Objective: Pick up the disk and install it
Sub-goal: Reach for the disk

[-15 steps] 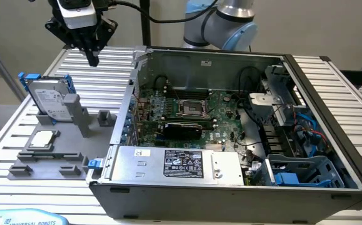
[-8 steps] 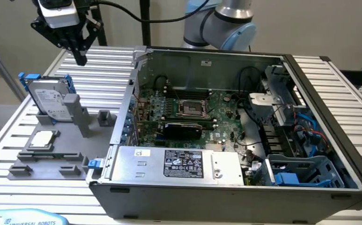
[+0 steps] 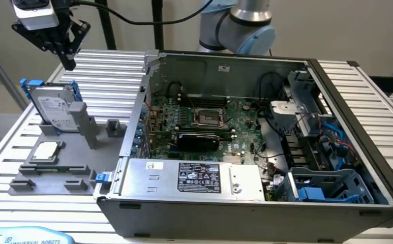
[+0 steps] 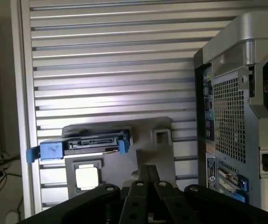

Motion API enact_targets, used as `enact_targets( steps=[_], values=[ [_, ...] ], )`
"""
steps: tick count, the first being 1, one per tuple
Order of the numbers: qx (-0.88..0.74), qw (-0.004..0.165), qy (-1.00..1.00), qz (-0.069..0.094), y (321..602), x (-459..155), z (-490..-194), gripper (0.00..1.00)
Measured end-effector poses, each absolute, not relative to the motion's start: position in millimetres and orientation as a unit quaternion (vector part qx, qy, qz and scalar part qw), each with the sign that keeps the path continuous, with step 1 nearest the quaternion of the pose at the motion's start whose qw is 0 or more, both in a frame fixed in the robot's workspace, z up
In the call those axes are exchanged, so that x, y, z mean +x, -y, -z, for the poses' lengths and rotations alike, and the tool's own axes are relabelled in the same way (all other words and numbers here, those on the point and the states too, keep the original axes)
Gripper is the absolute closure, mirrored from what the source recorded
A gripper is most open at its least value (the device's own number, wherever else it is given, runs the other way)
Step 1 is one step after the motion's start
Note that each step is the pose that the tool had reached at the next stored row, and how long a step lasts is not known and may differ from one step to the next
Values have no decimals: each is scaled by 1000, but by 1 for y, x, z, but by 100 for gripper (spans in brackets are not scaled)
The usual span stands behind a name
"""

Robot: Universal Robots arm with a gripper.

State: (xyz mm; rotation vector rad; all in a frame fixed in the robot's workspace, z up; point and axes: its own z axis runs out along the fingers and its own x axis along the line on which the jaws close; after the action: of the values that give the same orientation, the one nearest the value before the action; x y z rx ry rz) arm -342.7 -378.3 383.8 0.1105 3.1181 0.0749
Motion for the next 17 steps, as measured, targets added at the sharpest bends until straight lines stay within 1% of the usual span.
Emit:
enact_targets(
  steps=[17],
  values=[
    [35, 10, -999, -24, 361, -420, -375, 89]
  ],
)
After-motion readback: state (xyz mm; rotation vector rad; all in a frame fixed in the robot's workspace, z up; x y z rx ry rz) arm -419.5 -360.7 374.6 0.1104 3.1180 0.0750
